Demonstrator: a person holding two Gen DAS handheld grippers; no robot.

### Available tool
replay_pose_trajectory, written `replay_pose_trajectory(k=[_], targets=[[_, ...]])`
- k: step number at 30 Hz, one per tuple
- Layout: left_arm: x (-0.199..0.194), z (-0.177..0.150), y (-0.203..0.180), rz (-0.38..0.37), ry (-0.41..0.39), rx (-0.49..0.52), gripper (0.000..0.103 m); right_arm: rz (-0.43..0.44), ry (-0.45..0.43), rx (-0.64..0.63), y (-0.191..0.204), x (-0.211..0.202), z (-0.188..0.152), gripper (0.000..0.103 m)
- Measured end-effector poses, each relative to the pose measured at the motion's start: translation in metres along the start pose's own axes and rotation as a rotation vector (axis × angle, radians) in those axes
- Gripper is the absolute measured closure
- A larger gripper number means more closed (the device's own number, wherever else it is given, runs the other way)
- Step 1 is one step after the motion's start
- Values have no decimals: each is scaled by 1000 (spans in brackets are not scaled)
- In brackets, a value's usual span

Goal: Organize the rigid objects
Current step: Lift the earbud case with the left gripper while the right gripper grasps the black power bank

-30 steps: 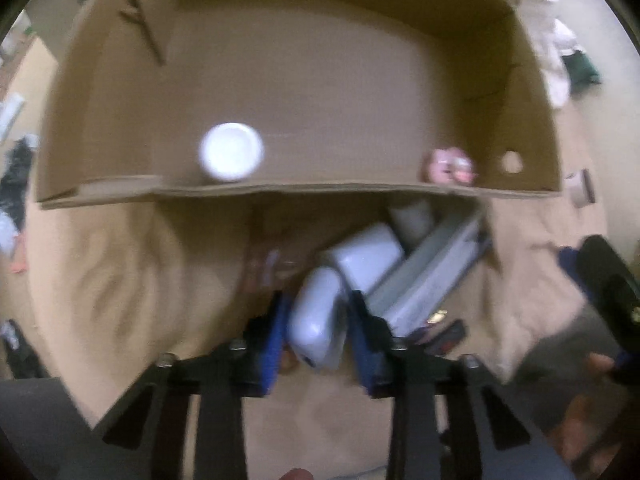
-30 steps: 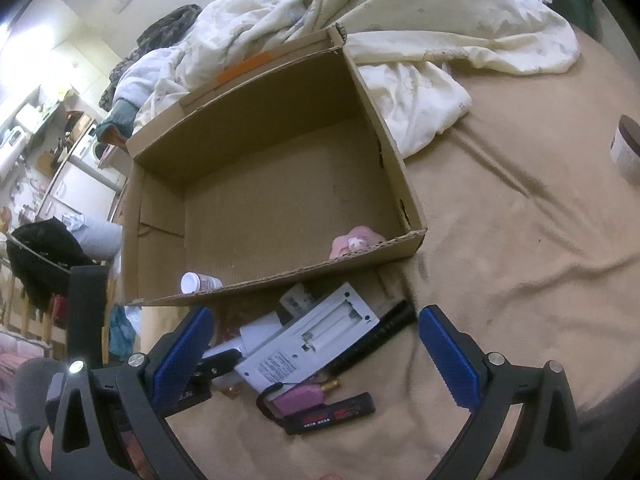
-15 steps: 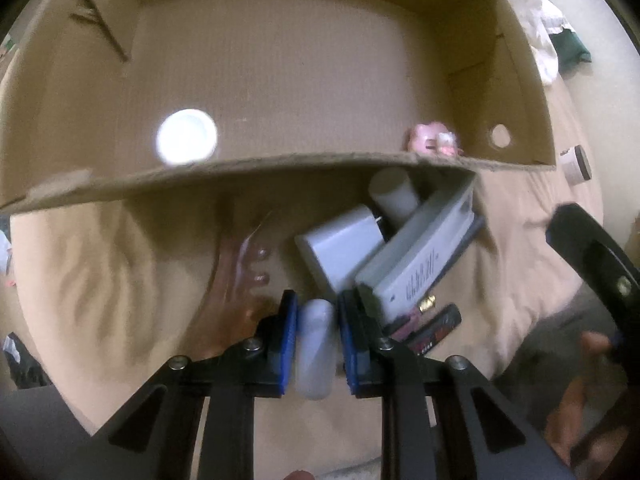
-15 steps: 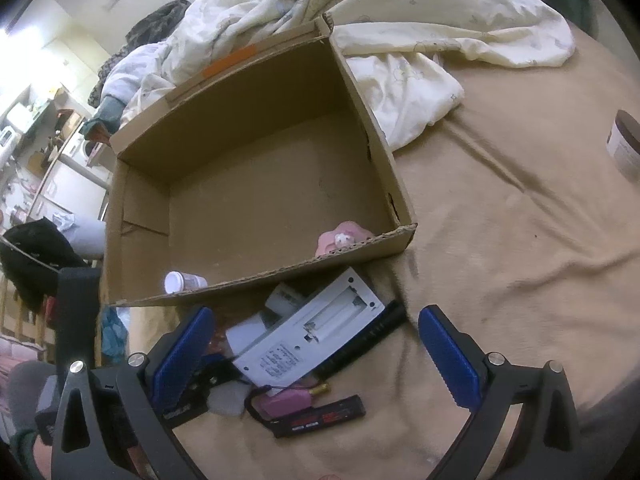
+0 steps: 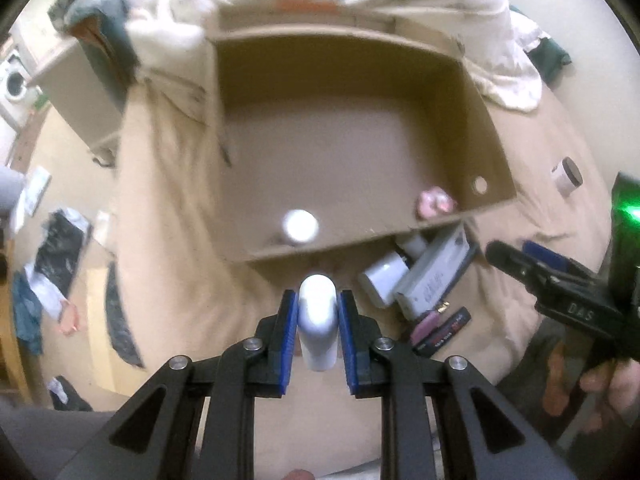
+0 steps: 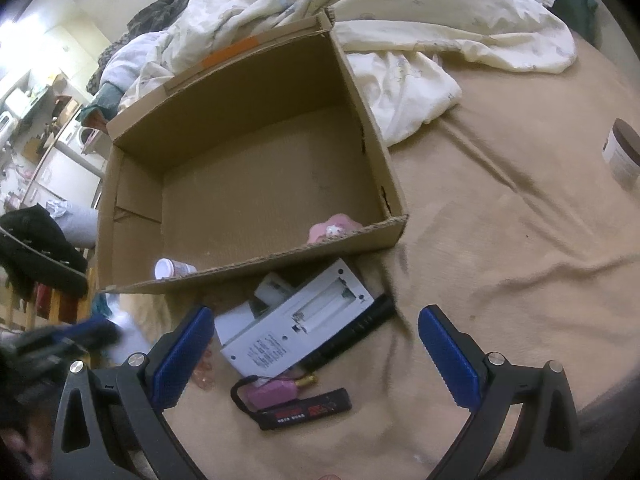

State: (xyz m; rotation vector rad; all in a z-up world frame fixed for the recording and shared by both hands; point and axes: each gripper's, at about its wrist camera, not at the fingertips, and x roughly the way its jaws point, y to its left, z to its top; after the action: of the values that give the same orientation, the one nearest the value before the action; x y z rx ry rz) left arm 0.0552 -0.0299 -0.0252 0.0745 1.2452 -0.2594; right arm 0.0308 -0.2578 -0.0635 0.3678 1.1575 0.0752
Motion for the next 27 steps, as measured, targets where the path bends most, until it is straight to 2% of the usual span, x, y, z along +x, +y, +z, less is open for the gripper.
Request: replay_pose_trajectory(k=[2, 4, 5, 7, 10, 13, 15, 20, 23, 27], targets=[[-4, 1, 13, 32, -21, 6, 84, 11, 18, 0, -3, 0, -2, 0], [-2, -1, 19, 59, -37, 5, 84, 54, 70, 13, -6, 3, -3, 0], [0, -3, 26, 61, -40, -5, 84, 89, 105, 16, -8, 5, -5, 0], [10, -7, 30, 41, -22, -50, 84, 101, 148, 1, -7, 9, -9, 0], [10, -5, 31, -12, -19, -84, 84, 44, 209, -58, 1, 22, -19, 0], [6, -4, 26, 18, -45, -58, 84, -2, 298, -126, 14, 42, -31, 0], [7, -5, 27, 1, -36, -57, 84, -20, 358, -188, 26, 54, -42, 0], [5, -7, 27, 1, -47, -56, 84, -111, 431, -329, 52, 78, -69, 0], [4, -8, 26, 5, -51, -56, 84, -202, 419, -436, 65, 87, -81, 0], [5, -9, 25, 19, -51, -48, 84, -214, 388, -458, 70, 87, -87, 0]])
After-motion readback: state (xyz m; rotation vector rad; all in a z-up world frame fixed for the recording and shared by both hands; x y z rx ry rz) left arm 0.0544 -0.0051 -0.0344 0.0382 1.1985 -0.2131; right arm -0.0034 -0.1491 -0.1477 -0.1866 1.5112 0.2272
